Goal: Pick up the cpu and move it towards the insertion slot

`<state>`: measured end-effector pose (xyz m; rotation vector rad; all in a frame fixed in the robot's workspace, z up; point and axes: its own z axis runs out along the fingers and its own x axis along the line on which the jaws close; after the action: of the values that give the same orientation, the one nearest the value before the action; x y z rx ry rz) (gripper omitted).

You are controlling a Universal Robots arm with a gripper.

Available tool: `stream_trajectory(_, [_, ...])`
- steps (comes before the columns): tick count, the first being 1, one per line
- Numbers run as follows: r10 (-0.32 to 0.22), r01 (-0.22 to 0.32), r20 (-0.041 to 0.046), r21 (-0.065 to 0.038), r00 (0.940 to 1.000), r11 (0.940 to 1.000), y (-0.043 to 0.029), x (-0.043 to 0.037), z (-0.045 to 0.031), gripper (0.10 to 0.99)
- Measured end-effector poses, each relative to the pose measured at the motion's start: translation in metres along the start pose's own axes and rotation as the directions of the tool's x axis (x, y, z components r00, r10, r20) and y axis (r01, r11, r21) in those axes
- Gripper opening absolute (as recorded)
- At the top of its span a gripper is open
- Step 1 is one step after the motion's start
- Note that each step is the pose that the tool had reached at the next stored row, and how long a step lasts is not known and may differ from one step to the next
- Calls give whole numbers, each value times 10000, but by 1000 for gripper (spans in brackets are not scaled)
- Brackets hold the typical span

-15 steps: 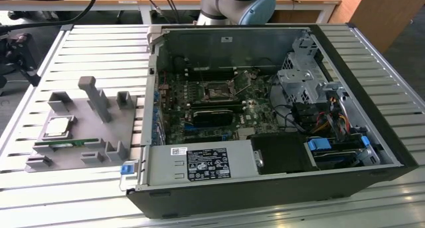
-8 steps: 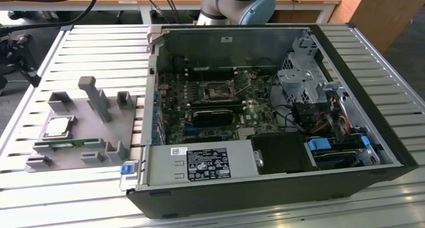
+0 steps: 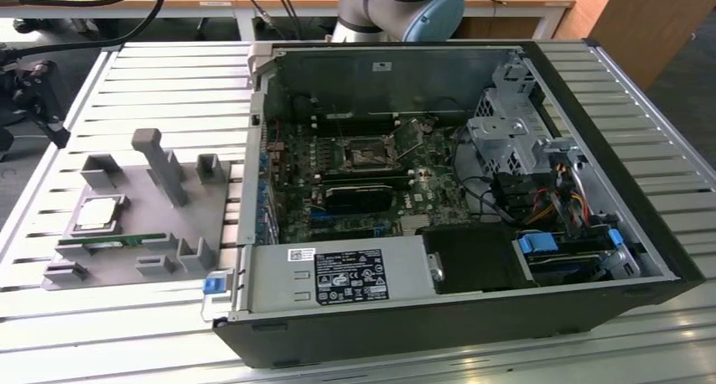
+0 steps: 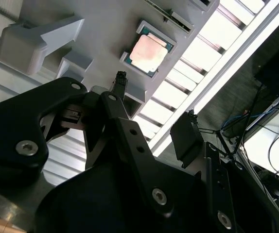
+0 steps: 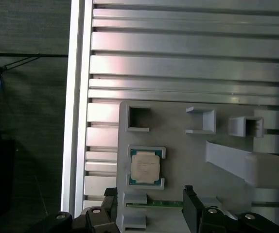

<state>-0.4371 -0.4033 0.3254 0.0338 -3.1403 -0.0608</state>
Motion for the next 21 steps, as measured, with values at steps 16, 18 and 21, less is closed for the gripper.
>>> stream_trajectory(16, [-1, 1, 1, -1, 10000, 10000, -3, 0, 58, 647])
stream_trajectory(18, [-1, 1, 1, -1, 10000, 10000, -3, 0, 67, 647])
stream_trajectory(21, [-1, 1, 1, -1, 10000, 10000, -4, 0, 82, 647])
